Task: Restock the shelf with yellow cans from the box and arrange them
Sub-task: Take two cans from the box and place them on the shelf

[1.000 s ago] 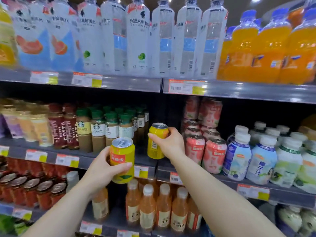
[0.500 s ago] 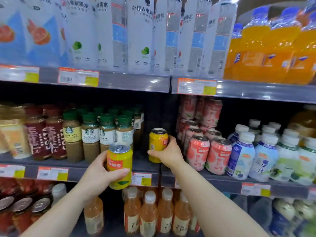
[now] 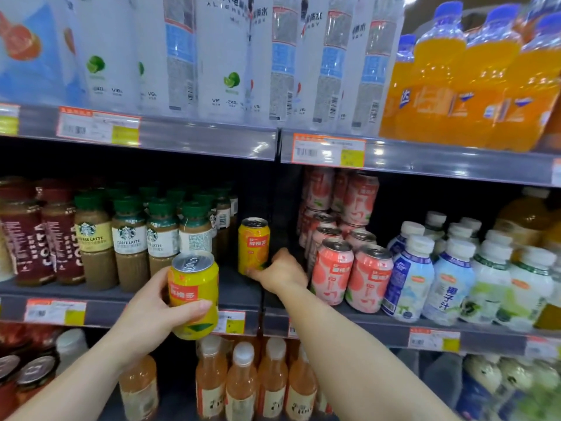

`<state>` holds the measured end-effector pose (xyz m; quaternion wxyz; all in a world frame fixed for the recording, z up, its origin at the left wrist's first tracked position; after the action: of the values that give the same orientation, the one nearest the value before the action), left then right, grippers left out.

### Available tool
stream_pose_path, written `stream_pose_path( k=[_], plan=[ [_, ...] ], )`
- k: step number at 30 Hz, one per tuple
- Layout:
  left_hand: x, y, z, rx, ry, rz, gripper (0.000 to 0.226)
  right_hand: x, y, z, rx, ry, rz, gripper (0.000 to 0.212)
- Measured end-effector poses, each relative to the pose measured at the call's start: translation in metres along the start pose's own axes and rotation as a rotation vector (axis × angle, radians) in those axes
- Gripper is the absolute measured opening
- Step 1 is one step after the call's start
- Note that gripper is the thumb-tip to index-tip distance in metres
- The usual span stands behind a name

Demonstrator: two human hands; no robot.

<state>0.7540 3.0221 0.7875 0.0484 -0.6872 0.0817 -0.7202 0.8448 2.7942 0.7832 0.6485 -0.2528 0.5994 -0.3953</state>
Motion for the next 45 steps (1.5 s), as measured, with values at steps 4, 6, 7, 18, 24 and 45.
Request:
stream_pose_path(
  k=[4,6,7,18,24,45],
  plan=[
    [0.004,-0.003,-0.004,0.034,0.009,-0.014,0.099,0.001,0.002,0.011,0.03,-0.002,-0.064,0.093],
    [0.004,-0.004,-0.006,0.048,0.019,-0.021,0.101,0.002,0.004,0.014,-0.008,-0.04,-0.061,0.095],
    [0.004,-0.005,-0.007,0.052,0.02,-0.028,0.1,0.003,0.004,0.015,-0.042,-0.064,-0.057,0.094],
    [0.0,-0.005,-0.012,0.073,-0.005,-0.06,0.104,0.01,0.01,0.041,-0.096,-0.122,0.027,0.073],
    [-0.007,-0.011,-0.012,0.091,-0.012,-0.072,0.104,0.011,0.017,0.059,-0.043,-0.095,0.045,0.071],
    [0.033,0.039,0.007,-0.043,0.063,-0.073,0.135,0.002,-0.025,-0.052,-0.165,-0.454,0.509,0.054]
  ],
)
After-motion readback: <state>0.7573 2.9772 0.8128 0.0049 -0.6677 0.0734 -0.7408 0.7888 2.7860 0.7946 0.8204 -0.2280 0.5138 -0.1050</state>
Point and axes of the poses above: each hand's wrist, its own z-axis towards the middle knuckle, its own y-axis out of the palm, x = y × z, the point moved 3 cm from there along z, towards the middle knuckle, and after that the axes turned 9 degrees about -y, right-handed, at the moved point
